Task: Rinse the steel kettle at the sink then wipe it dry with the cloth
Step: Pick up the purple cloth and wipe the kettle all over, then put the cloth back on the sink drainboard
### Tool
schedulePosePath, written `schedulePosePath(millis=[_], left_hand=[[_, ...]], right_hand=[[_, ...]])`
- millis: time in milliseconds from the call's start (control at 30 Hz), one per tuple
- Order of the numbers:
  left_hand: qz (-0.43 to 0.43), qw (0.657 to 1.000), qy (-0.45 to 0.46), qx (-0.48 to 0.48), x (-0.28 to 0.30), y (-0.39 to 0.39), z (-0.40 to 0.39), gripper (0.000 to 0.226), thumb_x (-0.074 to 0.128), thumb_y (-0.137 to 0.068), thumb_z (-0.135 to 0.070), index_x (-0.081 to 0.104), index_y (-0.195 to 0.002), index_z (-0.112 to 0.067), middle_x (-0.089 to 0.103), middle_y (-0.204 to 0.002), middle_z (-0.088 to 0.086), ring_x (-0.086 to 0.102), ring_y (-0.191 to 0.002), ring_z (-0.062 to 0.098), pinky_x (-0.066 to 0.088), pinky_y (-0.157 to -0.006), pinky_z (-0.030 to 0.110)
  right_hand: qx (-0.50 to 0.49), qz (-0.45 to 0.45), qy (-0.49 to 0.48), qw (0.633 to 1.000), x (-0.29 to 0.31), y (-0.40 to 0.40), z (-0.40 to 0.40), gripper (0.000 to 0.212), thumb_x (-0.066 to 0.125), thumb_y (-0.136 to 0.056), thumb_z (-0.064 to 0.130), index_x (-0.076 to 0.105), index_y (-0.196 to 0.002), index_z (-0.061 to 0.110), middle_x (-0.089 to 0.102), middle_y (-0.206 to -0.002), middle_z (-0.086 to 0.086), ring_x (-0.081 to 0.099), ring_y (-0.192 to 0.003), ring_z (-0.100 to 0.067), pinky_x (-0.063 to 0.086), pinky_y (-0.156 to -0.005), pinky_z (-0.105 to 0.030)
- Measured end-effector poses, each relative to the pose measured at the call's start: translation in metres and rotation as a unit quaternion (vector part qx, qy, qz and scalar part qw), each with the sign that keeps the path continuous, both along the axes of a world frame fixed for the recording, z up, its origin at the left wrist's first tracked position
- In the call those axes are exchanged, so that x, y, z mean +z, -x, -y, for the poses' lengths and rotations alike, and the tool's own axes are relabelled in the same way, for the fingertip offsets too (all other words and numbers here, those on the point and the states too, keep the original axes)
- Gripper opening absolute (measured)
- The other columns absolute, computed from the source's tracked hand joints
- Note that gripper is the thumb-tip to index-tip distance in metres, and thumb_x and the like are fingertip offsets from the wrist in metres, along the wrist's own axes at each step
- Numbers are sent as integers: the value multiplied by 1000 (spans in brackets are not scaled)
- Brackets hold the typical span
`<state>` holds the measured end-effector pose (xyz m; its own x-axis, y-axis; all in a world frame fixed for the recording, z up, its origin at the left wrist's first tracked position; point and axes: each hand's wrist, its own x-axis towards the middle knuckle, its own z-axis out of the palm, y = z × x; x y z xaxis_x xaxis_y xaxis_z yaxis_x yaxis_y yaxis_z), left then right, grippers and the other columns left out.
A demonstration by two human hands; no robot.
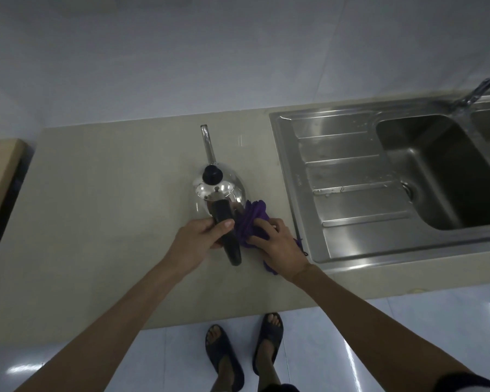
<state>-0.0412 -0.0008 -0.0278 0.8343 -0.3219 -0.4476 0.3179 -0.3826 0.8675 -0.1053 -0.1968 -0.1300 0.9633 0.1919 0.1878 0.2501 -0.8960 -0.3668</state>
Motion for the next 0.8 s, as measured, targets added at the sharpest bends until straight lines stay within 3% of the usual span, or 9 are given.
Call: schedulePosePath(millis=[167, 233, 300, 400, 467, 533, 667, 800], left_hand=[[17, 1000, -6, 5, 1, 4, 2, 30, 63, -92, -34, 75, -99, -8, 77, -96, 10, 73, -93, 20, 57, -89, 32], [36, 999, -6, 15, -1, 9, 6, 31, 60, -93, -37, 74, -100, -10, 77, -95, 8, 73, -92, 18, 58, -87, 28], [56, 998, -6, 31, -8, 15, 8, 35, 58, -94, -41, 72, -98, -10, 75, -93, 12, 72, -89, 20, 57, -88, 35], [83, 995, 0, 47, -20, 22, 11, 37, 55, -95, -44, 68, -97, -10, 68, -94, 27, 62, -78, 22, 51, -80, 42], [98, 994, 5, 56, -25, 25, 13, 38, 54, -95, -43, 66, -95, -7, 65, -92, 31, 57, -76, 21, 46, -72, 32], [122, 991, 0, 62, -26, 28, 16, 40, 52, -97, -39, 63, -91, -1, 63, -89, 31, 54, -74, 20, 41, -64, 17], [144, 986, 7, 80, -28, 33, 22, 38, 51, -97, -36, 61, -87, -1, 64, -81, 23, 54, -68, 12, 40, -58, 11], [152, 984, 14, 88, -28, 36, 24, 32, 50, -98, -34, 63, -89, -7, 68, -78, 9, 56, -61, 2, 42, -58, 9]], right_hand=[[-18, -37, 37, 998, -6, 6, -4, 43, 82, -62, 4, 71, -100, 22, 62, -122, -10, 59, -96, -43, 55, -73, -52], [-40, -87, 10, 995, -6, 4, -4, 36, 76, -71, 5, 70, -102, 22, 60, -123, -7, 56, -100, -42, 52, -78, -53], [-79, -123, -57, 988, 1, 4, -1, 30, 65, -79, 9, 70, -105, 22, 60, -124, -3, 54, -102, -39, 48, -84, -49], [-173, -68, -156, 970, 24, 12, 13, 35, 62, -76, 8, 72, -107, 22, 63, -119, 0, 57, -101, -29, 47, -88, -37], [-242, 4, -173, 955, 43, 17, 31, 37, 67, -75, 2, 73, -107, 20, 64, -118, -2, 54, -100, -21, 40, -88, -25], [-296, 45, -144, 943, 56, 18, 56, 38, 68, -76, 1, 72, -109, 20, 63, -119, -3, 53, -101, -24, 33, -89, -20], [-383, -51, -94, 918, 42, 13, 97, 38, 61, -84, 5, 65, -120, 17, 55, -132, -7, 48, -112, -35, 40, -95, -37], [-385, -111, -59, 914, 16, 10, 107, 40, 57, -86, 7, 61, -124, 17, 49, -137, -9, 44, -115, -39, 41, -95, -46]])
